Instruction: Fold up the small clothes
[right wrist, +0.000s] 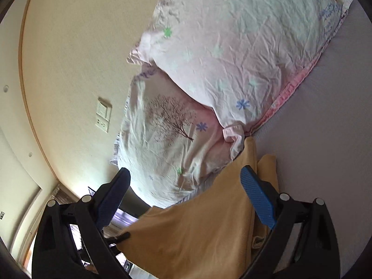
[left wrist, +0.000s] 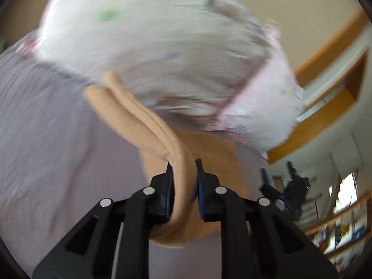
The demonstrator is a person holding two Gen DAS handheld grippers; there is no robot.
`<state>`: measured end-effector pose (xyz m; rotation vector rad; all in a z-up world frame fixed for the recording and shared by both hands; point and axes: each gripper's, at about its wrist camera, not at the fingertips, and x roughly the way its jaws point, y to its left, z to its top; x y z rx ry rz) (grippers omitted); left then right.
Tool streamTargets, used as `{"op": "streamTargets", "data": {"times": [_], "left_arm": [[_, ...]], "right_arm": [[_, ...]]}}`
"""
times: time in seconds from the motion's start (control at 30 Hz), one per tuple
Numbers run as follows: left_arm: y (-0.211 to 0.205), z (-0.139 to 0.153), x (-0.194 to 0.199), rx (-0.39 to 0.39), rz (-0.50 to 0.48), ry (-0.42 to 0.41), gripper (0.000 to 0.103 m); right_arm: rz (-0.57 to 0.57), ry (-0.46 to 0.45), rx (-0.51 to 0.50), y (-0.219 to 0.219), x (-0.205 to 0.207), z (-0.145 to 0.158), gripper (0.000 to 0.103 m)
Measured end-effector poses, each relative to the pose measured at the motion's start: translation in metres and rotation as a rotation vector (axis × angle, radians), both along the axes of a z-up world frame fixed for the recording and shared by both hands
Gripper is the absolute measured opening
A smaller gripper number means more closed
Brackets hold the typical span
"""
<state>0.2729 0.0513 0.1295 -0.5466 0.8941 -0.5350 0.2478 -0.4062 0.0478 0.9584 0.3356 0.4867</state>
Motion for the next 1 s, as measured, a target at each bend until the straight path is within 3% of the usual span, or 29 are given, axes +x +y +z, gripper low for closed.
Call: {"op": "streamTargets", "data": {"times": [0.13, 0.23, 0.3, 0.37, 0.43, 0.5, 0.53, 0.63, 0.8, 0.9, 0.97, 1.0], "left_arm": [[-0.113, 0.019, 0.004, 0.01, -0.247, -0.071, 0.019], [-0.203, -0.007, 0.008, 0.045, -0.451, -0.008, 0.023], [-0.225, -0.017, 0.008, 0.026, -0.504, 0.014, 0.023], [-0.219, -0.019, 0.004, -0.04, -0.513, -0.005, 0.023], [-0.194, -0.014, 0.0, -0.056, -0.478, -0.053, 0.032], [-0.166, -0.014, 0.0, -0.021, -0.401, -0.077, 0.039], [-0.143, -0.018, 0.0, 0.038, -0.333, -0.073, 0.042], [-0.107, -0.041, 0.005, 0.136, -0.224, -0.009, 0.048], [-0.085, -0.082, 0.011, 0.17, -0.194, 0.119, 0.054], [-0.095, -0.098, 0.017, 0.179, -0.209, 0.145, 0.057], [-0.099, -0.107, 0.016, 0.138, -0.222, 0.172, 0.057], [-0.101, -0.112, 0.019, 0.1, -0.233, 0.184, 0.055]], "right_arm": [[-0.064, -0.017, -0.05, -0.01, -0.011, 0.009, 0.098], [-0.103, 0.024, -0.095, -0.018, -0.014, 0.009, 0.098], [-0.123, 0.057, -0.166, -0.02, -0.014, 0.009, 0.098], [-0.155, 0.109, -0.24, -0.02, -0.013, 0.008, 0.098], [-0.122, 0.138, -0.239, -0.018, -0.007, 0.004, 0.098], [-0.061, 0.177, -0.244, -0.013, 0.002, -0.001, 0.098], [-0.026, 0.212, -0.257, -0.008, 0.007, -0.005, 0.098], [0.055, 0.298, -0.293, 0.005, 0.022, -0.018, 0.098], [0.144, 0.406, -0.349, 0.025, 0.04, -0.039, 0.096], [0.164, 0.404, -0.356, 0.029, 0.044, -0.043, 0.079], [0.185, 0.397, -0.335, 0.028, 0.047, -0.046, 0.068], [0.2, 0.405, -0.31, 0.027, 0.05, -0.051, 0.054]]}}
